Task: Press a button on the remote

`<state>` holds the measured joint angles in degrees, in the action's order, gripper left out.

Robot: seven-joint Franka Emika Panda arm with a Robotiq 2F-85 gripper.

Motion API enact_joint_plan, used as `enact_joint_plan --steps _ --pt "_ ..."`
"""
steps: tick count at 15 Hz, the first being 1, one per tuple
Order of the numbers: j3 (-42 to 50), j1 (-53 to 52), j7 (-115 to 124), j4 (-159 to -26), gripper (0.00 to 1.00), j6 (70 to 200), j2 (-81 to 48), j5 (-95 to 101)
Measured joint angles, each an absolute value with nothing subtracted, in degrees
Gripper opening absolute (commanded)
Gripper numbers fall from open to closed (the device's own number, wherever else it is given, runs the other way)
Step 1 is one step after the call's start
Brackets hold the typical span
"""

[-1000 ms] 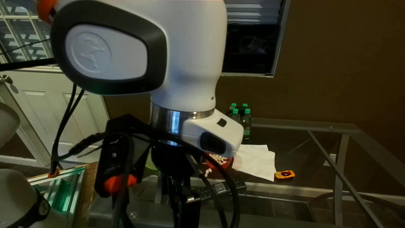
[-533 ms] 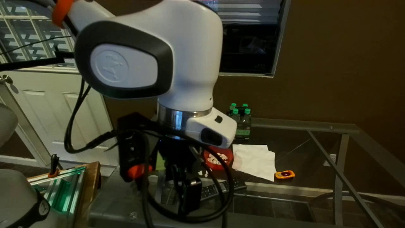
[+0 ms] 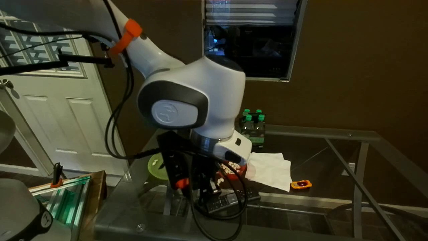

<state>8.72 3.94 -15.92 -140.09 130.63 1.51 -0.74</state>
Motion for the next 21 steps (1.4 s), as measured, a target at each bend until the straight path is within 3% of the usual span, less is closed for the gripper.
enact_joint_plan --steps 2,4,21 --pt "7.63 3.93 -15.92 -138.43 0.04 132.36 -1.94 -1.79" --pt "6.69 3.94 -15.92 -136.38 0.00 133.39 -5.01 -2.60" --pt "3.70 4.31 -12.47 -120.44 0.00 134.89 -23.22 -3.31"
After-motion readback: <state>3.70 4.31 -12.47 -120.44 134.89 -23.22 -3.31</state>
